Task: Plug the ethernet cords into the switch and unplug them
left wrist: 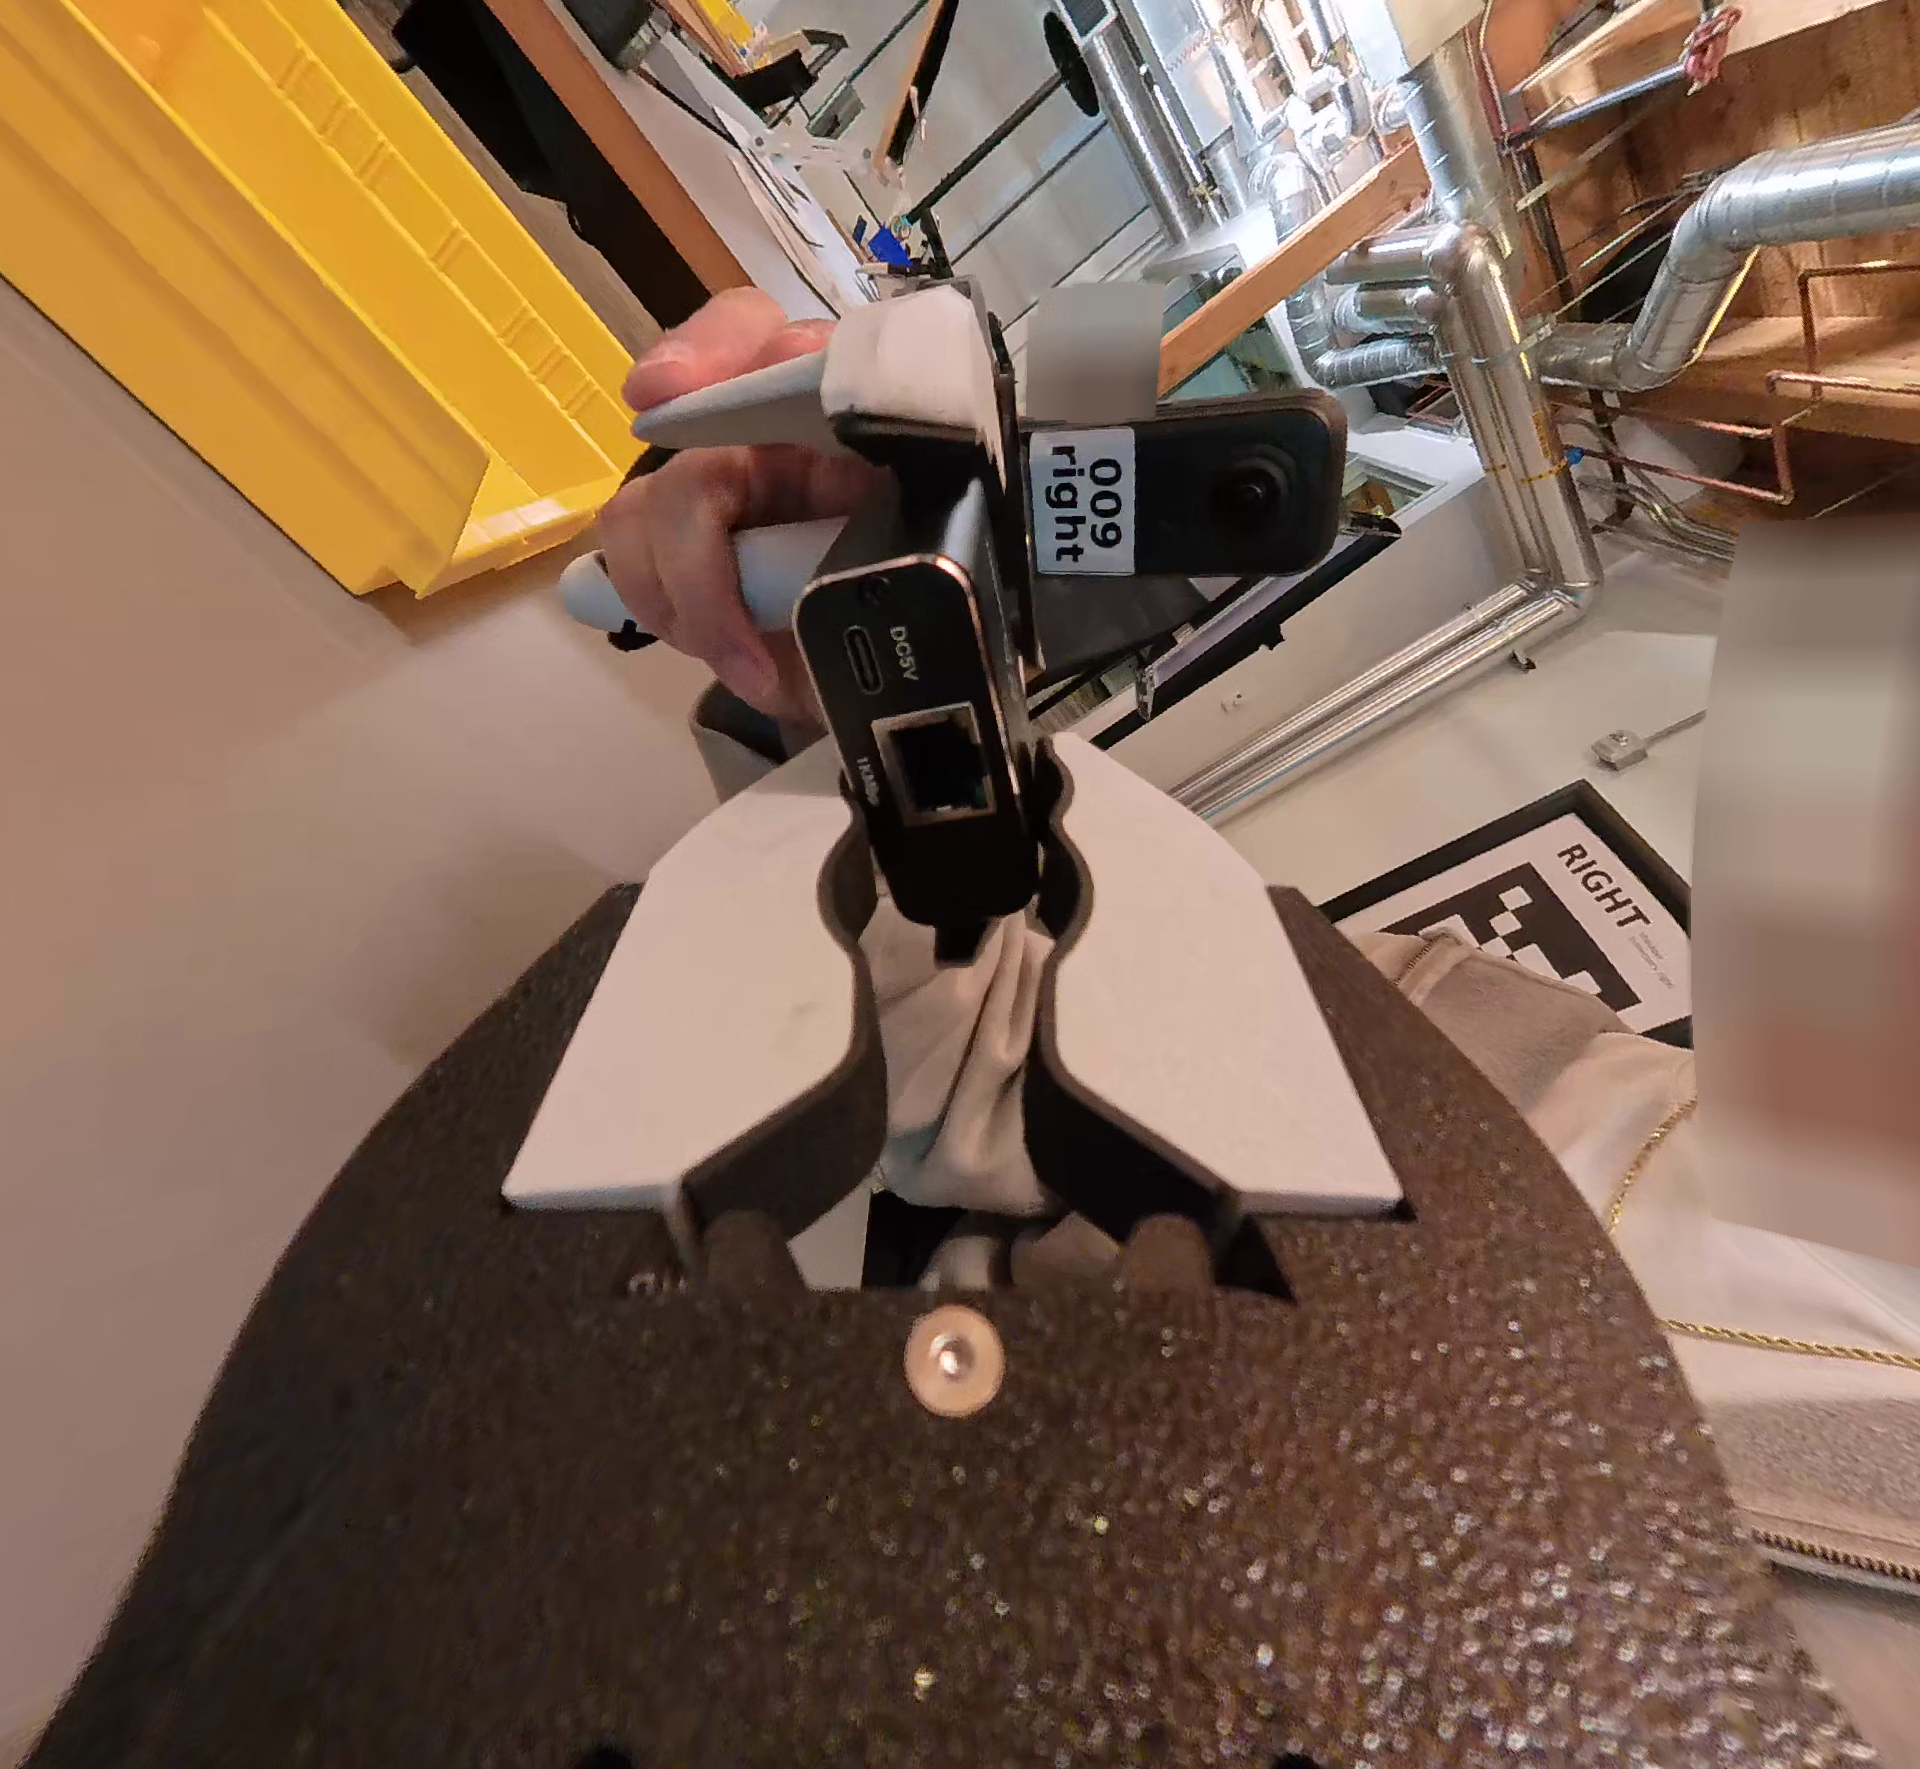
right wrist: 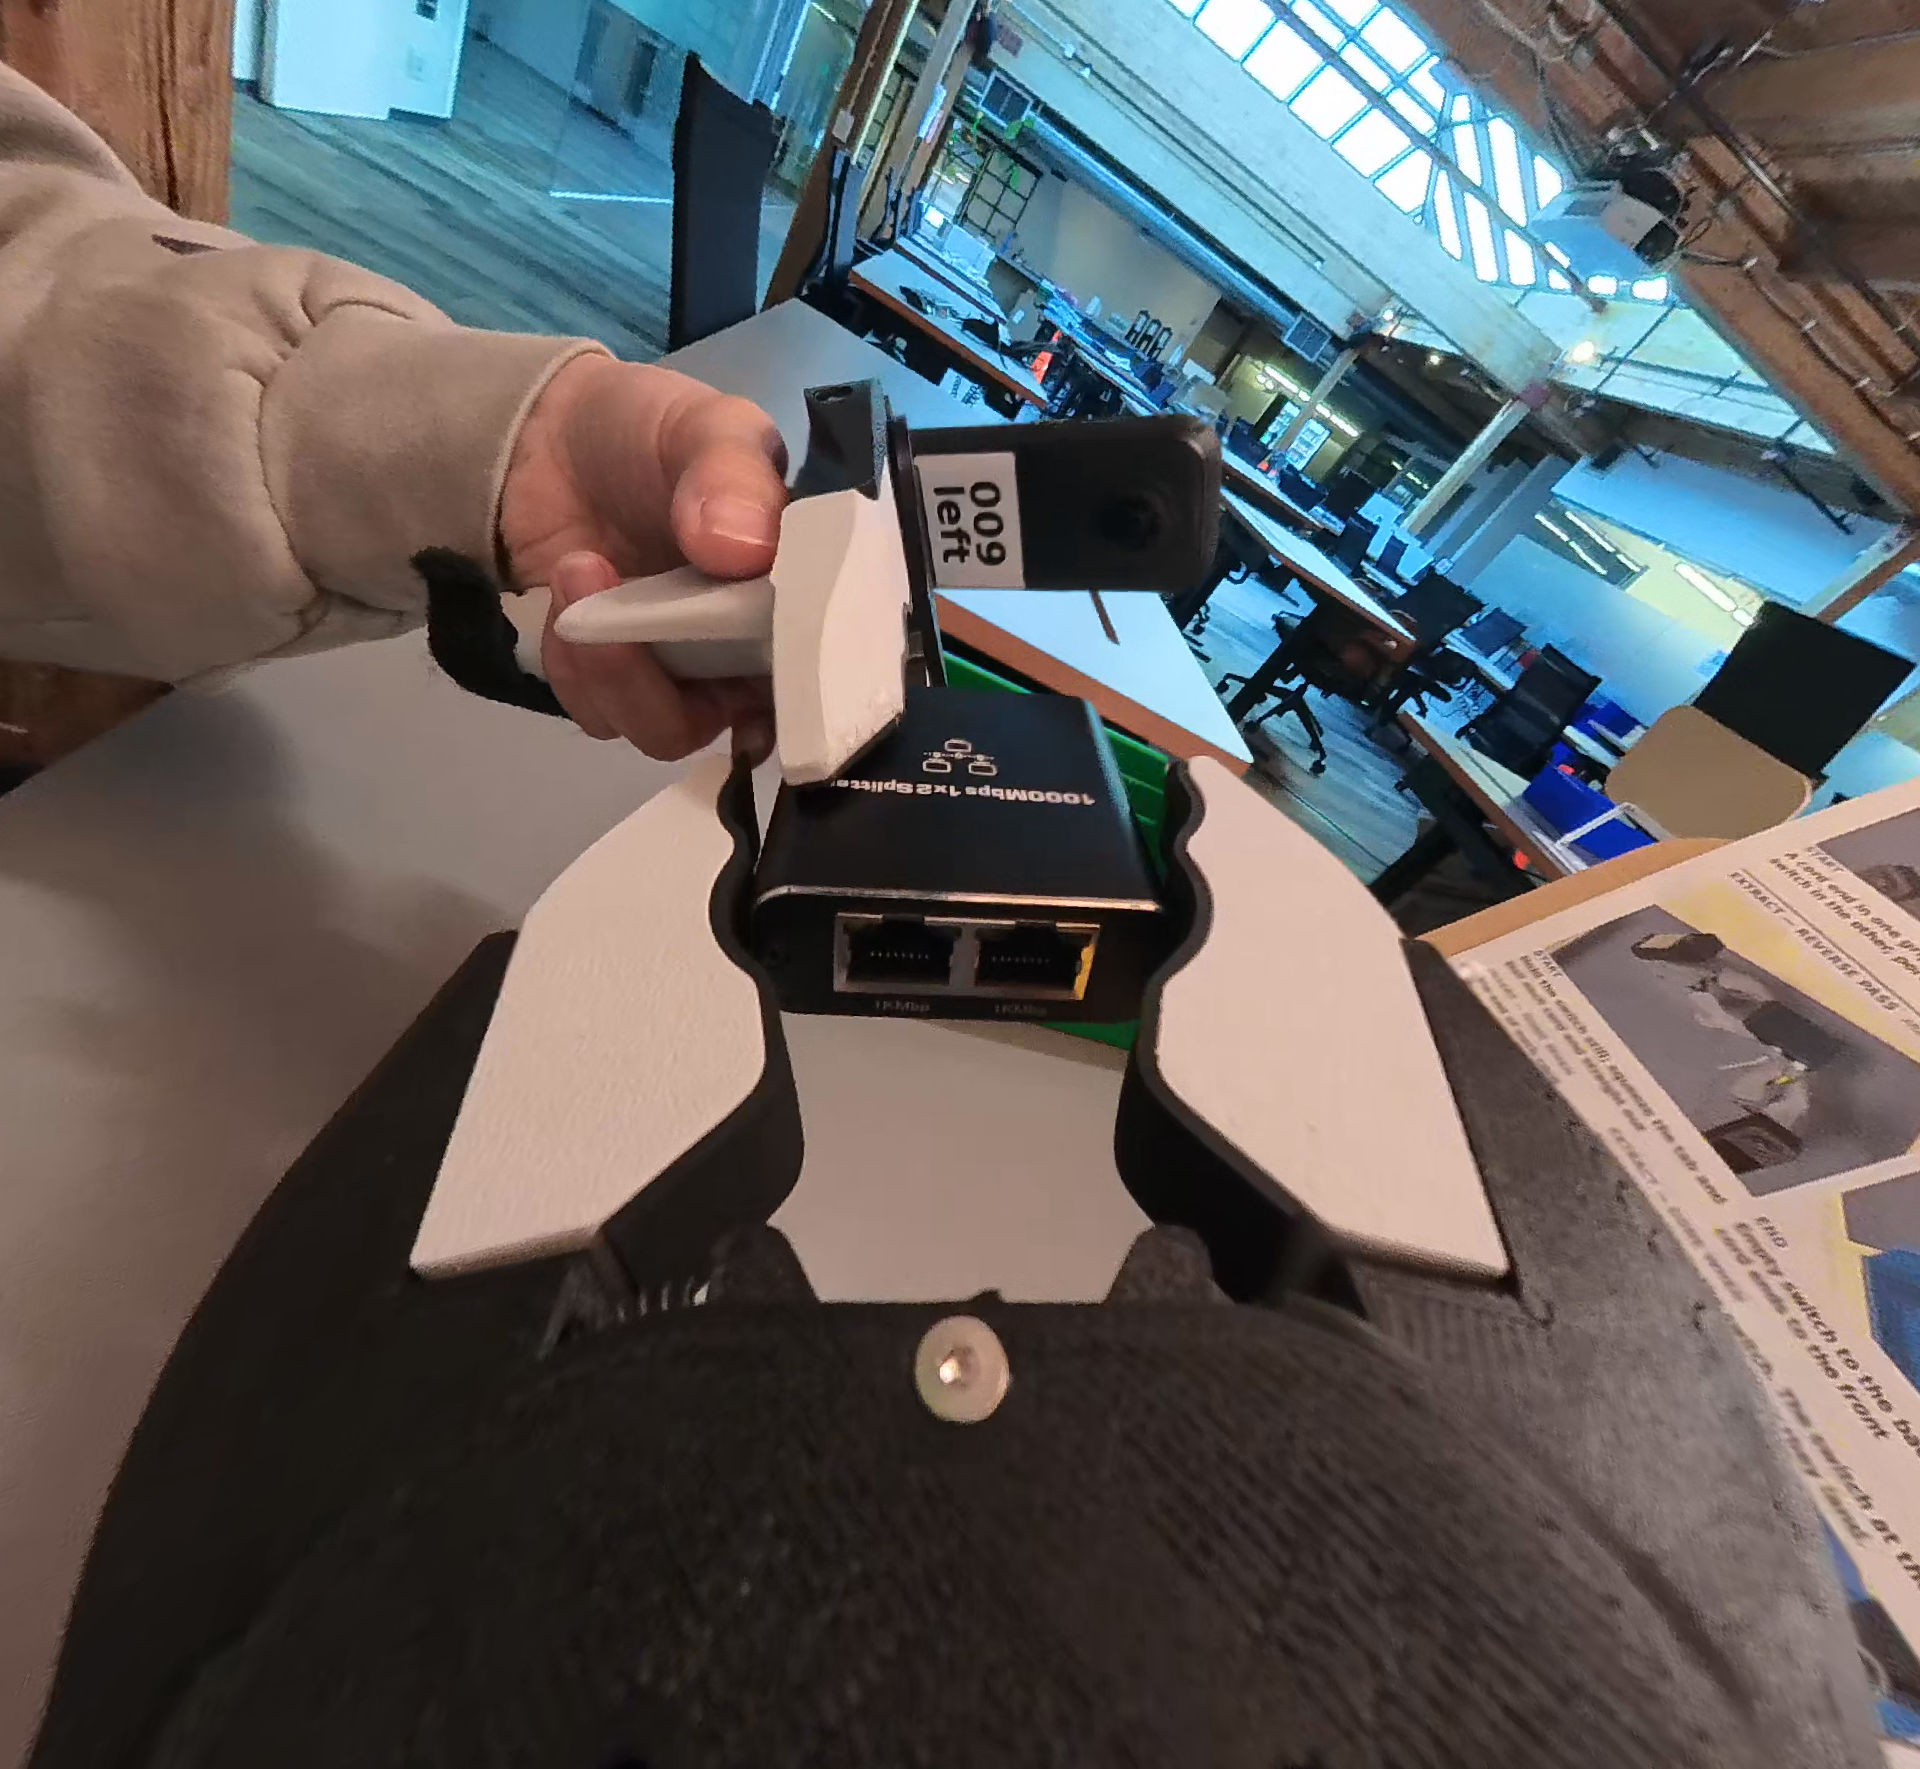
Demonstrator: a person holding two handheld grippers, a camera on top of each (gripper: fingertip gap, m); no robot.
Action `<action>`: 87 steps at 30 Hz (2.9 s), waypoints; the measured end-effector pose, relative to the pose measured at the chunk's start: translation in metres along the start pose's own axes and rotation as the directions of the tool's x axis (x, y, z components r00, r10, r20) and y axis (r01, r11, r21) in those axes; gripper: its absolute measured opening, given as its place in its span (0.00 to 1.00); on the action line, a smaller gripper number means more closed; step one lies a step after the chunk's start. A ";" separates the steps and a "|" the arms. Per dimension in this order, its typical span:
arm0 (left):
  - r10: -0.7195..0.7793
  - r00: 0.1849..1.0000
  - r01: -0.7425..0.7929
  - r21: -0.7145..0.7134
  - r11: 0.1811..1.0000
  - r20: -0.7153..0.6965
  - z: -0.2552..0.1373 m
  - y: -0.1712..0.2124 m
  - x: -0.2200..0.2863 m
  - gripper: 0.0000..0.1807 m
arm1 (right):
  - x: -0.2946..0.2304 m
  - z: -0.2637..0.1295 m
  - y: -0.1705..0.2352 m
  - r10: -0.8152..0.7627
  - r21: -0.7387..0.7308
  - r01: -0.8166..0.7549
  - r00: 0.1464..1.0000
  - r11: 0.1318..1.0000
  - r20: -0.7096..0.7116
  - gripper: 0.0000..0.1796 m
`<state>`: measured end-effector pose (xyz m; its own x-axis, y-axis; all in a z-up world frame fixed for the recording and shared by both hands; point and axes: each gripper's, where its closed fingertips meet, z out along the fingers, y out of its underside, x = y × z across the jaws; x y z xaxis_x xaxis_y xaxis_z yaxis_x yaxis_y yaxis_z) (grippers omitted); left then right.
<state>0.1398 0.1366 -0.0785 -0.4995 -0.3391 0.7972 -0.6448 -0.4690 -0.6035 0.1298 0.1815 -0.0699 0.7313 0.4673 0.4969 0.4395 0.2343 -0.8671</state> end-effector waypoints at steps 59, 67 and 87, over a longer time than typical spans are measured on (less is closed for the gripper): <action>0.605 0.308 0.073 -0.652 0.755 0.734 -0.253 0.026 -0.209 0.25 | 0.034 -0.011 0.034 0.345 0.086 -0.340 0.938 0.936 -0.043 0.42; 0.578 0.317 0.044 -0.620 0.783 0.752 -0.241 0.020 -0.219 0.07 | 0.033 -0.012 0.034 0.344 0.082 -0.340 0.939 0.937 -0.033 0.42; 0.761 0.346 0.009 -0.812 0.583 0.550 -0.248 0.030 -0.167 0.06 | 0.024 -0.041 -0.003 0.406 0.353 -0.464 0.885 0.813 0.229 0.42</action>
<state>0.0607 0.3812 -0.2340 -0.3449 -0.9222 -0.1749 -0.8507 0.3859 -0.3570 0.1667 0.1572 -0.0537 0.7062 0.7034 0.0804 -0.1660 0.2749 -0.9470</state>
